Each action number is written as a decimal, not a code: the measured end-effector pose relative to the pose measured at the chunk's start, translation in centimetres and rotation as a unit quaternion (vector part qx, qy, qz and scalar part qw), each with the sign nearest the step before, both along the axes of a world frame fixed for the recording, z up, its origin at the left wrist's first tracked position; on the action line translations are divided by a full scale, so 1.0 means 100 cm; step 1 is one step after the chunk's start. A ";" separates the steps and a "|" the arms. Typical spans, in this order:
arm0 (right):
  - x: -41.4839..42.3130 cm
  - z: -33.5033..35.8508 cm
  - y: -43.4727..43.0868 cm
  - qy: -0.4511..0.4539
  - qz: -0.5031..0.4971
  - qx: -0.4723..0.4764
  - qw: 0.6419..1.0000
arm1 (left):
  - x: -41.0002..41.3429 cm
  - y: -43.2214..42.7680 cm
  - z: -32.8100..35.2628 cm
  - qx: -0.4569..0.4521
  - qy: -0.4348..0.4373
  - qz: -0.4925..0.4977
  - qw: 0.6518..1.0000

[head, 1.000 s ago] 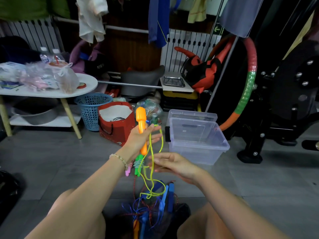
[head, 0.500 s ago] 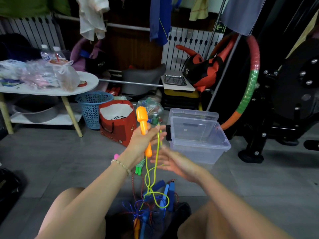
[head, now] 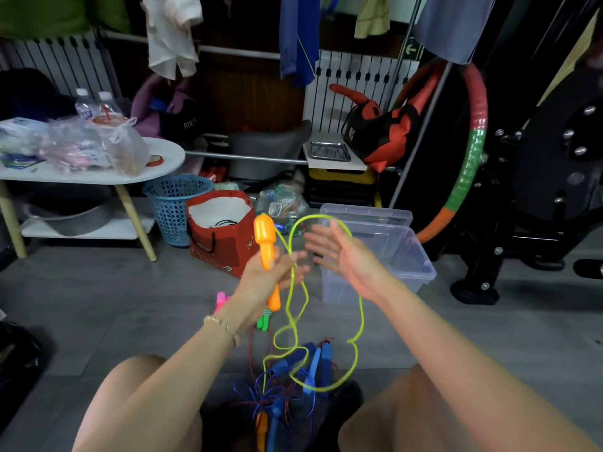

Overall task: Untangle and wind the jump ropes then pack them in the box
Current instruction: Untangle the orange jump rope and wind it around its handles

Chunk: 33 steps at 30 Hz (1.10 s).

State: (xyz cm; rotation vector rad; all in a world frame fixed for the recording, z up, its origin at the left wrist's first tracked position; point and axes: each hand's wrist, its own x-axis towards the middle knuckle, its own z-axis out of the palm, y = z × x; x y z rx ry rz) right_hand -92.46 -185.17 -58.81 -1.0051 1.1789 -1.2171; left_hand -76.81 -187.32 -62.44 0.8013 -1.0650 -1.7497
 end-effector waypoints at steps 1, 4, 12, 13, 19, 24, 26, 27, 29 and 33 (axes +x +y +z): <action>0.003 -0.011 0.005 -0.004 0.034 0.036 0.999 | -0.001 -0.007 0.009 -0.008 0.021 0.013 1.000; 0.016 -0.038 0.024 0.053 0.174 0.070 0.981 | -0.002 -0.023 0.030 -0.019 0.047 0.034 0.998; 0.012 -0.023 0.008 0.035 0.002 -0.017 0.999 | 0.012 -0.007 -0.011 0.008 -0.158 -0.092 0.983; 0.009 -0.018 0.004 0.033 -0.033 -0.031 0.998 | 0.013 0.001 -0.017 -0.003 -0.171 -0.124 0.977; 0.013 -0.023 -0.005 -0.047 -0.083 -0.037 0.995 | 0.010 -0.005 -0.003 -0.050 -0.073 -0.064 0.994; 0.028 -0.046 0.018 0.014 0.097 0.018 0.995 | 0.004 -0.034 0.029 -0.085 -0.028 -0.005 0.996; 0.028 -0.046 0.017 0.033 0.075 -0.005 0.997 | 0.004 -0.040 0.031 -0.091 -0.041 0.006 0.995; 0.026 -0.041 0.014 0.027 0.047 -0.017 0.998 | 0.004 -0.039 0.028 -0.084 -0.051 0.013 0.995; 0.018 -0.029 0.005 0.000 -0.006 -0.044 0.999 | 0.004 -0.033 0.014 -0.055 -0.100 0.006 0.993; 0.004 -0.002 -0.014 -0.073 -0.079 -0.086 0.990 | 0.005 -0.010 -0.028 -0.084 -0.239 -0.105 0.962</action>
